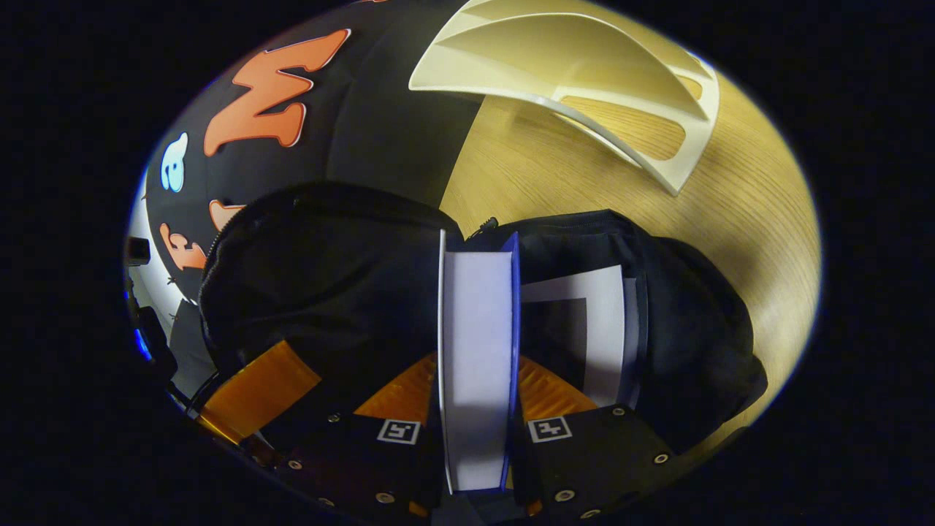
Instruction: Open the schoolbag, grab two books from the bookshelf and put them into the schoolbag.
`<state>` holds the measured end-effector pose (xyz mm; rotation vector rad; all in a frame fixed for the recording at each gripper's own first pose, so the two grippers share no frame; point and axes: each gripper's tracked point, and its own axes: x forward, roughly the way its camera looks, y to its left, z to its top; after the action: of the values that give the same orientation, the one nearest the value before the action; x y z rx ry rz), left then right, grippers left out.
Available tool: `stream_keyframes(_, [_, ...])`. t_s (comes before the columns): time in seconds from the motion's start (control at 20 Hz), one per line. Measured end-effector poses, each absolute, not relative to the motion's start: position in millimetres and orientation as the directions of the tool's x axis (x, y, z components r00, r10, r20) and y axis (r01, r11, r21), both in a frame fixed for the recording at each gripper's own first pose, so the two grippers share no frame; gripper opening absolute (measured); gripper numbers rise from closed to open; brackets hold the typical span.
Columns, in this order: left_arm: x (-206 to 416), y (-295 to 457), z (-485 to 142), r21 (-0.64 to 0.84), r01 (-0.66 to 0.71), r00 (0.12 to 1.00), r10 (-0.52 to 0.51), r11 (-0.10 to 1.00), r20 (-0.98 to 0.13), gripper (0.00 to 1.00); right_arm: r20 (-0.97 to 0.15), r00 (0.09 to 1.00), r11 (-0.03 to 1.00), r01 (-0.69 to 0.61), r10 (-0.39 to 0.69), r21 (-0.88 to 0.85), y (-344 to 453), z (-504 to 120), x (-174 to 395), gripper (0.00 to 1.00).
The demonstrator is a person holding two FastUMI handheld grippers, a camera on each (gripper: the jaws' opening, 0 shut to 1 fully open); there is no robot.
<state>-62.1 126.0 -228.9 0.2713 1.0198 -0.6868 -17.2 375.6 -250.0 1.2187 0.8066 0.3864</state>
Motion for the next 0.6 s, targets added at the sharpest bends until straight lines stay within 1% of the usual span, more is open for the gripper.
stream_keyframes(0.05, [-60, 128, -229, -0.096, 0.636, 0.346, -0.394, 0.766, -0.852, 0.05, -0.373, 0.649, 0.353, 0.168, 0.663, 0.92, 376, -254, -17, 0.41])
stream_keyframes(0.1, [-57, 129, -229, -0.093, 0.624, 0.355, -0.387, 0.776, -0.851, 0.05, -0.426, 0.621, 0.399, 0.192, 0.658, 0.896, 373, -263, -19, 0.47])
stream_keyframes(0.15, [-55, 131, -229, -0.091, 0.606, 0.368, -0.38, 0.79, -0.849, 0.06, -0.481, 0.572, 0.446, 0.213, 0.664, 0.869, 370, -271, -29, 0.52])
stream_keyframes(0.2, [-53, 134, -229, -0.091, 0.583, 0.382, -0.371, 0.808, -0.847, 0.06, -0.514, 0.525, 0.481, 0.211, 0.678, 0.851, 368, -273, -40, 0.64])
stream_keyframes(0.25, [-51, 137, -230, -0.074, 0.562, 0.4, -0.349, 0.824, -0.848, 0.06, -0.558, 0.491, 0.539, 0.197, 0.669, 0.819, 360, -278, -51, 0.66])
stream_keyframes(0.3, [-51, 139, -230, -0.051, 0.544, 0.423, -0.326, 0.838, -0.846, 0.06, -0.593, 0.478, 0.599, 0.161, 0.648, 0.784, 349, -284, -58, 0.67])
stream_keyframes(0.35, [-51, 139, -230, -0.032, 0.525, 0.442, -0.304, 0.851, -0.844, 0.07, -0.626, 0.467, 0.654, 0.126, 0.624, 0.746, 336, -289, -68, 0.71])
stream_keyframes(0.4, [-54, 138, -229, -0.024, 0.506, 0.453, -0.289, 0.862, -0.843, 0.06, -0.638, 0.458, 0.683, 0.087, 0.618, 0.725, 330, -278, -72, 0.78])
stream_keyframes(0.45, [-55, 135, -228, -0.017, 0.485, 0.471, -0.278, 0.874, -0.837, 0.07, -0.656, 0.449, 0.712, 0.061, 0.607, 0.7, 309, -277, -81, 0.84])
stream_keyframes(0.5, [-57, 131, -228, -0.017, 0.462, 0.484, -0.268, 0.887, -0.833, 0.1, -0.658, 0.456, 0.727, 0.034, 0.6, 0.686, 296, -272, -85, 0.92])
stream_keyframes(0.55, [-58, 125, -227, -0.019, 0.441, 0.495, -0.261, 0.898, -0.829, 0.15, -0.658, 0.472, 0.743, 0.01, 0.587, 0.669, 279, -266, -86, 0.94])
stream_keyframes(0.6, [-61, 121, -227, -0.02, 0.42, 0.501, -0.25, 0.907, -0.829, 0.16, -0.659, 0.486, 0.758, -0.01, 0.574, 0.653, 263, -261, -87, 0.95])
